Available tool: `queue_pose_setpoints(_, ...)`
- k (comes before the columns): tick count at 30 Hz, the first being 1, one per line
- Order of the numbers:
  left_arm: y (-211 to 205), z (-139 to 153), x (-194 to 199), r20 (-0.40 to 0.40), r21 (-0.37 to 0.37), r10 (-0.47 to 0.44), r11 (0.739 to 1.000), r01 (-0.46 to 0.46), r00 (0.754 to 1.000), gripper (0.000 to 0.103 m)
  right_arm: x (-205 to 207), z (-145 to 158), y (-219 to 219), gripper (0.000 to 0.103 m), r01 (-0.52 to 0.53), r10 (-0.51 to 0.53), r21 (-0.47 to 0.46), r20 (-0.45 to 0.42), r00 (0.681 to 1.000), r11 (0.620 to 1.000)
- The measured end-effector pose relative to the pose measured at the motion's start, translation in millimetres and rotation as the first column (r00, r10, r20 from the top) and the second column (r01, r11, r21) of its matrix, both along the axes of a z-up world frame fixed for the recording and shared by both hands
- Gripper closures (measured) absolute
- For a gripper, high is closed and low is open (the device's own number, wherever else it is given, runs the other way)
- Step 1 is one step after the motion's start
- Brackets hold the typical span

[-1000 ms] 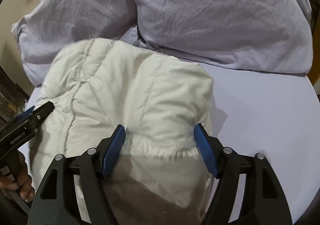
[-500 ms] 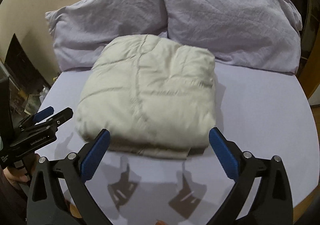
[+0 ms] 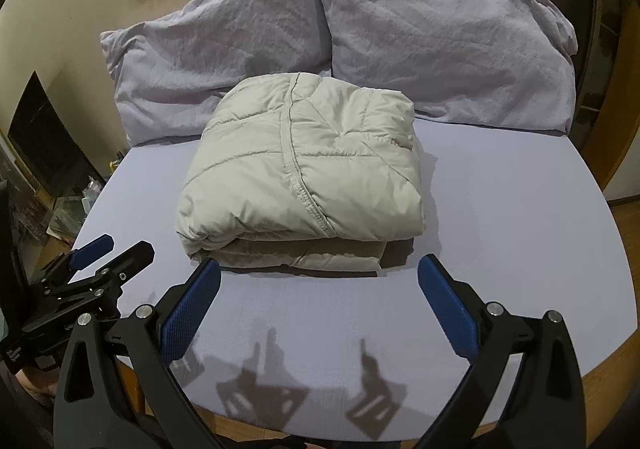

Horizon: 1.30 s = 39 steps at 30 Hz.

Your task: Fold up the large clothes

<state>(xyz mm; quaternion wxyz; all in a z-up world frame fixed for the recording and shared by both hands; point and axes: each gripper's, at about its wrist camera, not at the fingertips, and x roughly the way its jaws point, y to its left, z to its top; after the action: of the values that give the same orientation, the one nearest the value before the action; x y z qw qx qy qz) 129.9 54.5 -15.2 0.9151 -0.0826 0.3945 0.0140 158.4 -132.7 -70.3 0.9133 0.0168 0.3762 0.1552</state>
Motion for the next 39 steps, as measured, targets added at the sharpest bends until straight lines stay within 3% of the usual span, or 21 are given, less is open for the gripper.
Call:
queue_pose_setpoints(22, -9.3, 10.8, -12.1, 0.056, -0.059, -0.025, 0.998, 0.028, 0.998, 0.002, -8.7, -6.8, -9.2, 0.002, 0.033, -0.032, 0.038, -0.027, 0.999, 0.999)
queue_pose_setpoints(39, -15.2, 7.5, -7.6, 0.029, -0.045, -0.028, 0.999, 0.029, 0.999, 0.002, -7.8, -8.6, -13.7, 0.002, 0.064, -0.063, 0.035, -0.032, 0.997, 0.997)
